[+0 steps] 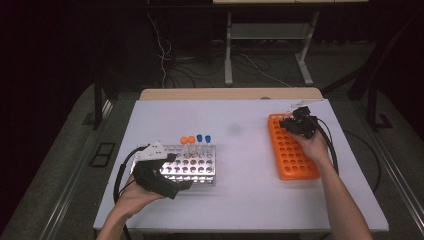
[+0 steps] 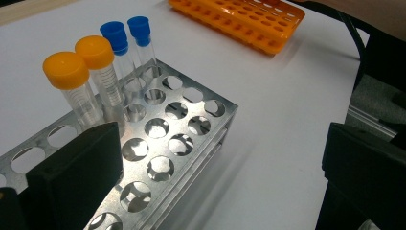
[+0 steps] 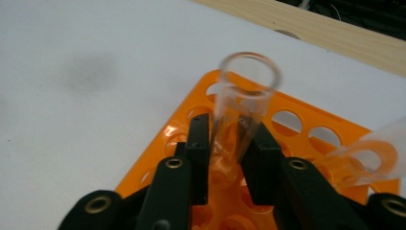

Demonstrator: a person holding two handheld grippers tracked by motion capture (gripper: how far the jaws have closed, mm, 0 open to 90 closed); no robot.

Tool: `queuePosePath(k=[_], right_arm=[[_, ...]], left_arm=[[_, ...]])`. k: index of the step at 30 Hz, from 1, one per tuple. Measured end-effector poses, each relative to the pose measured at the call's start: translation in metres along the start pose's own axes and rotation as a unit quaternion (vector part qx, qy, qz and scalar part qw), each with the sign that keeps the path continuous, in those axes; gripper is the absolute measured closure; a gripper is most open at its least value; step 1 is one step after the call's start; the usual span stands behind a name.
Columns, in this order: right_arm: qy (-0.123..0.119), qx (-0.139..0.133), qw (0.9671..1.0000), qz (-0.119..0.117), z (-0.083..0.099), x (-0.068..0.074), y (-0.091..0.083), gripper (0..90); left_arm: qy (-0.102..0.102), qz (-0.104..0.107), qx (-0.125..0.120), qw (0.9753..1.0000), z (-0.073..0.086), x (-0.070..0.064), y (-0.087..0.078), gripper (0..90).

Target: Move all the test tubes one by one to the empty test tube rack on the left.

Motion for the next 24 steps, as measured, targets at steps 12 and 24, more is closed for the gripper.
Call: queuePosePath(k=[12, 24], right_arm=[[-0.005, -0.034, 0.9994, -0.006, -0.016, 0.005, -0.047, 75.1], [-0.068, -0.031, 0.9905, -0.115, -0.018, 0.062, -0.103, 75.1]], left_arm=[[-0.003, -0.006, -0.002, 1.0, -0.005, 0.002, -0.003, 0.0], [0.019, 0.014, 0.004, 0.9997, -0.032, -0.008, 0.01, 2.1]])
Point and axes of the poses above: each handheld gripper's, and its own axes: y roughly forward along the jaws, z roughly out of its underside, x roughly to its left, the point moved 1 cm from there along y, roughly forward along the jaws, and after that the axes turned 7 degrees about z, right-handed, at the moved point
